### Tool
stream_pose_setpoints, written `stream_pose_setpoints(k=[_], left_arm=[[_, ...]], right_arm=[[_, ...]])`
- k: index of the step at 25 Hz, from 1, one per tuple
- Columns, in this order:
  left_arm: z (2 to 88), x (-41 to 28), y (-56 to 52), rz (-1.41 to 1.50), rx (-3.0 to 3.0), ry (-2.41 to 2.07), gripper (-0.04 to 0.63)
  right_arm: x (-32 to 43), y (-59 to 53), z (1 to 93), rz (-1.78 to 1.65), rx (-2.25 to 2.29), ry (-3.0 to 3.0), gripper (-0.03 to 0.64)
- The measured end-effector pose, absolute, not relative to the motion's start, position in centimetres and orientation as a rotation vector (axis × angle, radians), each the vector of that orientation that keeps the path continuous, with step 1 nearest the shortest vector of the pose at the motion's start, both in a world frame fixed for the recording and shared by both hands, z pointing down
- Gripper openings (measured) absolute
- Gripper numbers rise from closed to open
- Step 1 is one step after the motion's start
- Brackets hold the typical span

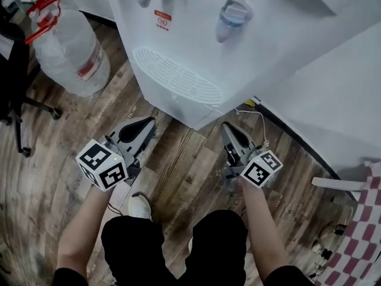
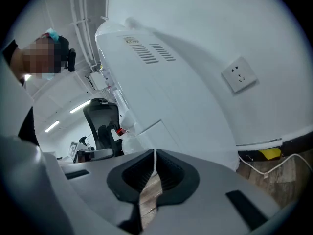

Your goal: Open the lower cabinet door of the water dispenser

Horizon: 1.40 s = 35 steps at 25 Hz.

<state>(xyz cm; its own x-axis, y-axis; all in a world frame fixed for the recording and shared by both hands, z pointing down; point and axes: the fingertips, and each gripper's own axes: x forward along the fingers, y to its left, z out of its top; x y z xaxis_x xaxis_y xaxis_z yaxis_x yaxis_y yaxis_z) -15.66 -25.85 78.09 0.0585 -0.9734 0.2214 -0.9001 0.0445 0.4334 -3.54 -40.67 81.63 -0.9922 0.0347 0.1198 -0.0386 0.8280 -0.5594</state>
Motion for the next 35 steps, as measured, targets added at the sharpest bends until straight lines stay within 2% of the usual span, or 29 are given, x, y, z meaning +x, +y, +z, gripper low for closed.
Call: stream_pose_setpoints(k=[11,14,18,35], left_arm=[[78.5,-15.1,-25.8,-0.197,1.883,-1.888,0.014],[77.6,-16.0,-25.4,-0.219,1.855,-1.933,0.014],[76.8,-16.4,-25.0,-0.223,1.836,-1.970,0.014],[75.3,-14.7,-24.4,-0.143,1.834,-2.011,0.014]], right_arm=[[-4.2,-42.0,81.0,0.713,-0.030,-2.980,0.032],[-4.9,-41.9,80.7,0.651,-0.047,-2.976,0.149],[-5.9,-42.3,80.5,0.569,-0.050,-2.985,0.209],[-6.7,-42.1,79.6,0.748,-0.024,-3.034,0.215]])
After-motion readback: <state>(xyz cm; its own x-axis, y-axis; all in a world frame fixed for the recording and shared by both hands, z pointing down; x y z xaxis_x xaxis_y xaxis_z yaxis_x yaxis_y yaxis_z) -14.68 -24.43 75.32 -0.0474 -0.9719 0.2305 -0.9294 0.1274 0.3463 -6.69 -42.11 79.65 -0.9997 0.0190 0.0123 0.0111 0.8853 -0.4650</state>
